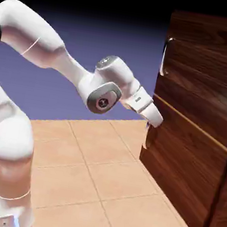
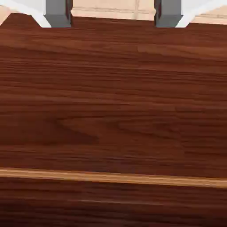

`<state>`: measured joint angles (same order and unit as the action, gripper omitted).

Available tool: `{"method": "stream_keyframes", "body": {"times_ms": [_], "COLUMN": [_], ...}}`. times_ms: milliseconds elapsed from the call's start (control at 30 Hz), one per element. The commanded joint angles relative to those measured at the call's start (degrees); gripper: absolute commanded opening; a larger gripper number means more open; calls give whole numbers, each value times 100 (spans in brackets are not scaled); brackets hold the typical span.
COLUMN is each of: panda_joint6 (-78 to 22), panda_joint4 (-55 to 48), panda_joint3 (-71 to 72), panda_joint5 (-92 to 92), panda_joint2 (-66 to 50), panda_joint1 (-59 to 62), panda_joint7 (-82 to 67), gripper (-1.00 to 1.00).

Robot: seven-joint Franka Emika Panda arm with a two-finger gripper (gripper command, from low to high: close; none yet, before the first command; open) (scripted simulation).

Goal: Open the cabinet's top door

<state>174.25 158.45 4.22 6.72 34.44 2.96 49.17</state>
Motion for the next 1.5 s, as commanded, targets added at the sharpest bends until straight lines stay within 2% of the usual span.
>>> {"method": "stream_keyframes", "body": {"times_ms": [0, 1467], "panda_joint6": [9, 405], "panda_joint4": [-95, -4253], "panda_joint3": [157, 7035], "panda_joint5": [250, 11215], "panda_joint2": [66, 2972], "panda_joint1": [136, 6090], "panda_joint7": [249, 11200], "gripper": [0, 0]}}
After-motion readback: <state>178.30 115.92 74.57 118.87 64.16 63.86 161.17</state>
